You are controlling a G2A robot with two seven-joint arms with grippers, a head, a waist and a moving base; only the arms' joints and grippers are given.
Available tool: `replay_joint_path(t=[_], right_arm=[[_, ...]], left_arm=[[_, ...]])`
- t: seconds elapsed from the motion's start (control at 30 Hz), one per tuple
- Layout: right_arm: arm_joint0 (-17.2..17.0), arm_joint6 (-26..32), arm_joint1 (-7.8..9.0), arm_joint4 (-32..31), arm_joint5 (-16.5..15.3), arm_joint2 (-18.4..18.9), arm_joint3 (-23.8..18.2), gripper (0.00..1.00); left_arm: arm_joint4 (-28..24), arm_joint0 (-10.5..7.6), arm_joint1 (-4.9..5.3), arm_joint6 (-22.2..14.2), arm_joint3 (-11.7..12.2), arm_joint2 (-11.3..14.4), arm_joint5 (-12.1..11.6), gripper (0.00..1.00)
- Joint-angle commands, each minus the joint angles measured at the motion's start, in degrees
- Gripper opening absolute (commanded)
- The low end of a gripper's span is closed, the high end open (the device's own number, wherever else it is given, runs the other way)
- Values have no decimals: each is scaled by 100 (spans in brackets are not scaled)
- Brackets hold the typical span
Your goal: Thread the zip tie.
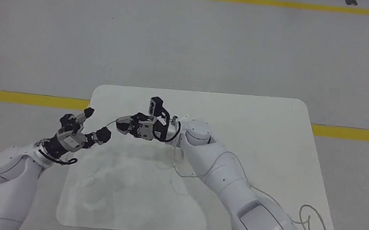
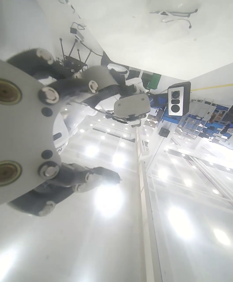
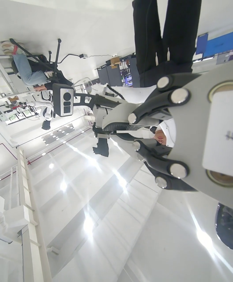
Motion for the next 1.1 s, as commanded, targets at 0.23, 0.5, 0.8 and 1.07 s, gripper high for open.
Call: replay_joint_path(t=[0.23,0.5,0.8,1.07], right_arm=[[-82,-94,76,-203,123,-6,-250,0],[-94,38,117,-336,56,-58,-370,0],[-61,40,118,-410,73,-162,-414,0],[-9,-82,101,-319,46,-180,-323,0]], left_arm=[[80,-17,31,-5,67,91,-23,10],[149,-33,57,64,87,146,-84,9],[197,-97,85,108,151,224,-115,9],[267,-142,115,74,188,282,-153,14]])
